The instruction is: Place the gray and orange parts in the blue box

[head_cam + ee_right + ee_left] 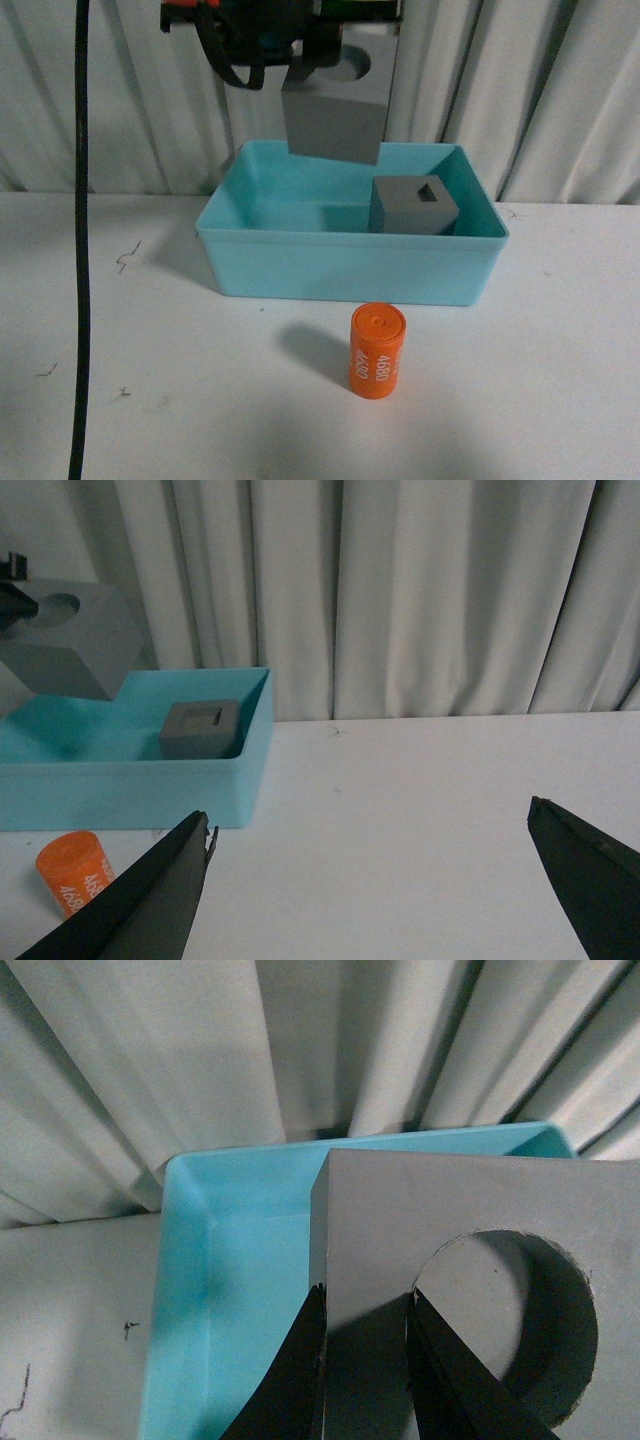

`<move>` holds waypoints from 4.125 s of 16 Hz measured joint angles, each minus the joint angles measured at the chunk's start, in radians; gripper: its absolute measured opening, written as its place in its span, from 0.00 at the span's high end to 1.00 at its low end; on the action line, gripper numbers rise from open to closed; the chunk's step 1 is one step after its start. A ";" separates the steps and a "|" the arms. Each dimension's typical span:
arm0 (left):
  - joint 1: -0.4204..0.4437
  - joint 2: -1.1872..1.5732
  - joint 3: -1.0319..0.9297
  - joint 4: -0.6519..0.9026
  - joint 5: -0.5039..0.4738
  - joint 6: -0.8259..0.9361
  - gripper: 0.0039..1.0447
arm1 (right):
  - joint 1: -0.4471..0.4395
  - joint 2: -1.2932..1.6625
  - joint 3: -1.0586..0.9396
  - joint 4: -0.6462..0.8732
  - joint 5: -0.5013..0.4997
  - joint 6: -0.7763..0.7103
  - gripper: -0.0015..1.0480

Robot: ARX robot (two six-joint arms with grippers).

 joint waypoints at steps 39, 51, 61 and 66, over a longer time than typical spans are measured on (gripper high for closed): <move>0.430 -1.743 -1.533 0.269 0.231 0.121 0.99 | 0.000 0.000 0.000 0.000 0.001 -0.002 0.06; 0.423 -1.976 -1.532 0.025 0.253 0.122 0.99 | 0.000 0.000 0.000 0.000 0.000 -0.002 0.06; 0.423 -1.976 -1.532 0.025 0.252 0.121 0.10 | 0.000 0.000 0.000 0.000 0.000 -0.002 0.06; 0.423 -1.976 -1.532 0.025 0.251 0.122 0.06 | -0.018 0.194 0.112 -0.248 0.067 0.048 0.06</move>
